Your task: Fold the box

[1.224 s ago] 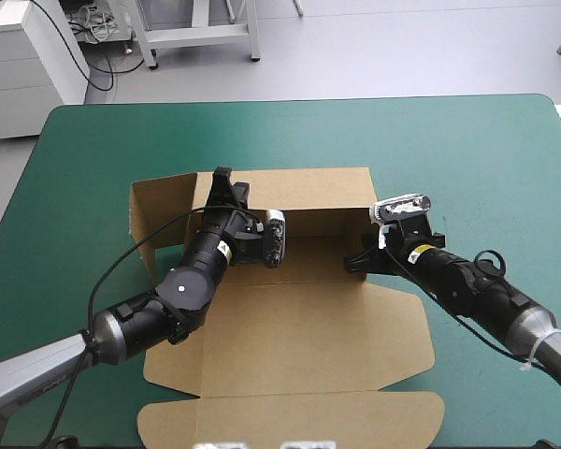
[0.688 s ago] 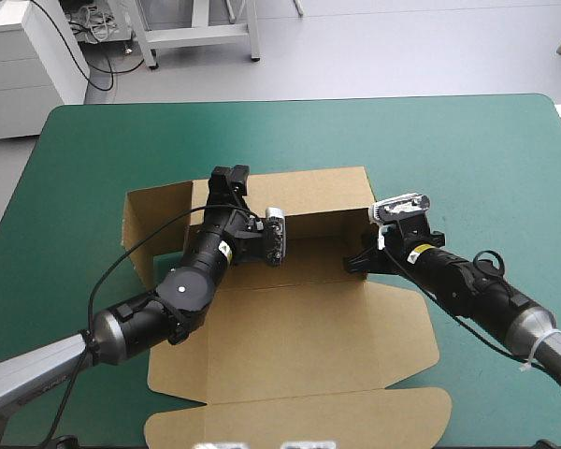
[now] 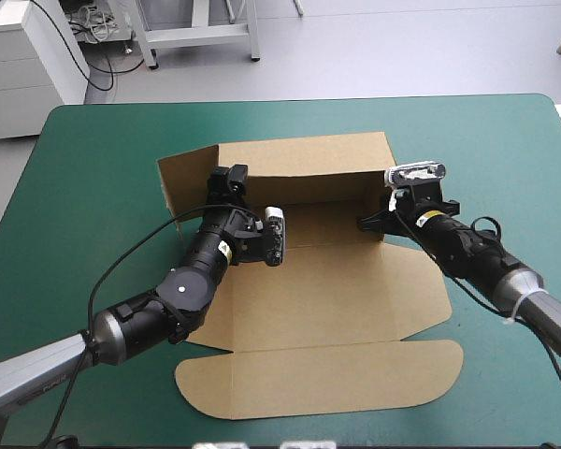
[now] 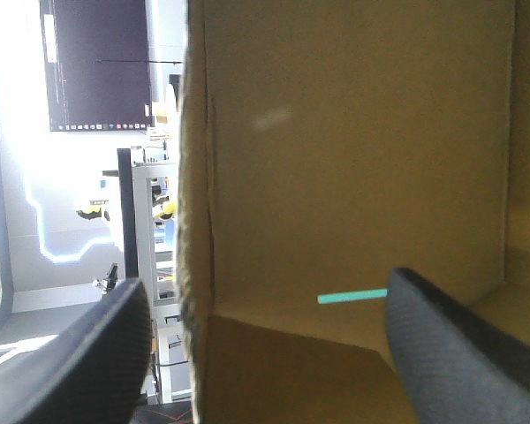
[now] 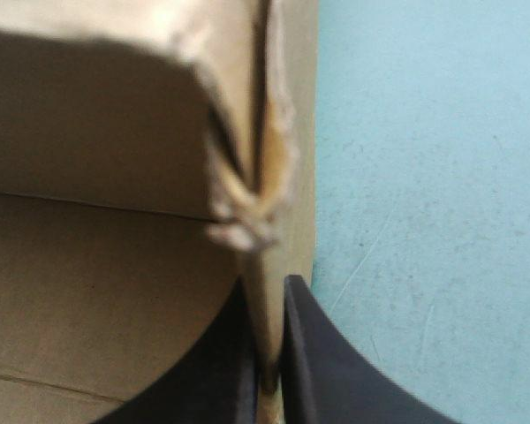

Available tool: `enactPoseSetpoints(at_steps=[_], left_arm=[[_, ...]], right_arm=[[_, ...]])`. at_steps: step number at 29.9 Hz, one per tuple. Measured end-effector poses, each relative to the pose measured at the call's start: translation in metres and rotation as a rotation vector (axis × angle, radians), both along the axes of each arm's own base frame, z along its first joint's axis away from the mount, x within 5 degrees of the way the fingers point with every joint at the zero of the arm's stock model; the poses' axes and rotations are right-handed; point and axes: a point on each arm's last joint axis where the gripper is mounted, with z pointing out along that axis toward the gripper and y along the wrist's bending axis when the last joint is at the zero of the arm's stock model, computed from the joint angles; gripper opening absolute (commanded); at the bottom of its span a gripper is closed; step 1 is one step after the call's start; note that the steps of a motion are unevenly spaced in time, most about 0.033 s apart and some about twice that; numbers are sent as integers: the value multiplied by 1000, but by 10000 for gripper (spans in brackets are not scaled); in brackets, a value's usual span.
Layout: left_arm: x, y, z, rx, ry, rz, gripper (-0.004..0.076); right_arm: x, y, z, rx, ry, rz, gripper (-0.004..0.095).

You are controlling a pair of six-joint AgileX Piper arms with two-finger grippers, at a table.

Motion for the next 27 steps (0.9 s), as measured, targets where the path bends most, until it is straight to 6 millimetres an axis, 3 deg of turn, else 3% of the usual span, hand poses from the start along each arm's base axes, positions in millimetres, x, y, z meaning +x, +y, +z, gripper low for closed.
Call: enactPoseSetpoints(at_steps=[13,16,21,27], left_arm=[[0,0,0,-1,2,-4,514],[0,0,0,-1,2,-4,407],[0,0,0,-1,2,-4,-5],[0,0,0,11,0,-6,3]], right_arm=[[45,6,3,-26,17,7,-16],[46,7,3,-27,21,9,-16],[46,7,3,-27,23,9,-16],[45,7,3,-28,28,12,-16]])
